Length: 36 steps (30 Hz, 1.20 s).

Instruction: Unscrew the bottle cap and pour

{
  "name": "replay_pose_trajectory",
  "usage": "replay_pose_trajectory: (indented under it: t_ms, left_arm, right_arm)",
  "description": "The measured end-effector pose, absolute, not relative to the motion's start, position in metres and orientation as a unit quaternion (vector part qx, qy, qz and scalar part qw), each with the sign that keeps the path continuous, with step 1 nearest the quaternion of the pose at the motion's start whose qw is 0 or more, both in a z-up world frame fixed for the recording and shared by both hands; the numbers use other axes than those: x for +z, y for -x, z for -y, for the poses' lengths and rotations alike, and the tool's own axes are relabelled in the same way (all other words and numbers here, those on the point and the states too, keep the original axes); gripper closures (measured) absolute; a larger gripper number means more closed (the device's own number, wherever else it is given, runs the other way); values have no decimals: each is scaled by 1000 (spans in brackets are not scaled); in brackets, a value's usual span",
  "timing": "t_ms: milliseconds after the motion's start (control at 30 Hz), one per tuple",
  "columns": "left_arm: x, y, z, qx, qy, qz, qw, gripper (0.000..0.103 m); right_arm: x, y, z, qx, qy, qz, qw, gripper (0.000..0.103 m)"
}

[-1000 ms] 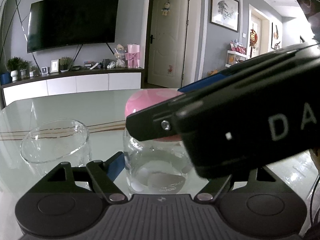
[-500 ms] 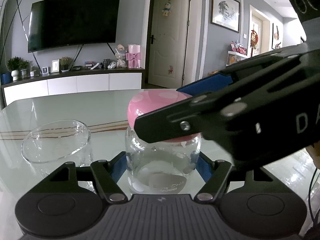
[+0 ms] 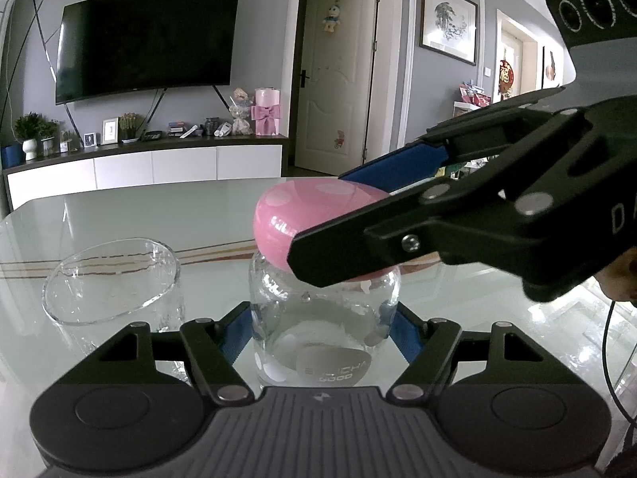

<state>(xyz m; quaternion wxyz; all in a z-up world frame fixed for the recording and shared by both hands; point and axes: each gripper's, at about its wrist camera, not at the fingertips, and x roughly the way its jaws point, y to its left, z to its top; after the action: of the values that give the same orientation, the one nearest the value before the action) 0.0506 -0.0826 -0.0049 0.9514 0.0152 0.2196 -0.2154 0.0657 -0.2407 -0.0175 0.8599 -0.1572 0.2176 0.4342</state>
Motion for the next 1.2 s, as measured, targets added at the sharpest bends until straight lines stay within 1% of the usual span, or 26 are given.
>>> replay_pose_trajectory:
  t_ms: [267, 333, 400, 533, 933, 1133, 1200]
  left_arm:
    - [-5, -47, 81, -216, -15, -220, 951, 28]
    - [-4, -47, 80, -216, -15, -220, 951, 28]
    - [-3, -48, 79, -216, -15, -220, 951, 28]
    - [-4, -46, 79, -217, -14, -220, 951, 28]
    - [-6, -44, 79, -218, -13, -220, 951, 27]
    - [-7, -42, 79, -218, -12, -221, 951, 27]
    - [-8, -42, 79, -218, -12, -221, 951, 27]
  right_arm:
    - [-16, -70, 243, 445, 162, -226, 851, 36]
    - [-18, -68, 243, 440, 158, -229, 854, 32]
    - [-20, -66, 242, 434, 154, -232, 857, 21]
    - [-20, -54, 238, 405, 142, -225, 875, 19]
    - [-24, -38, 217, 302, 114, -220, 920, 20]
    - [-28, -38, 214, 280, 106, -223, 928, 28]
    - [-29, -38, 213, 276, 103, -224, 929, 32]
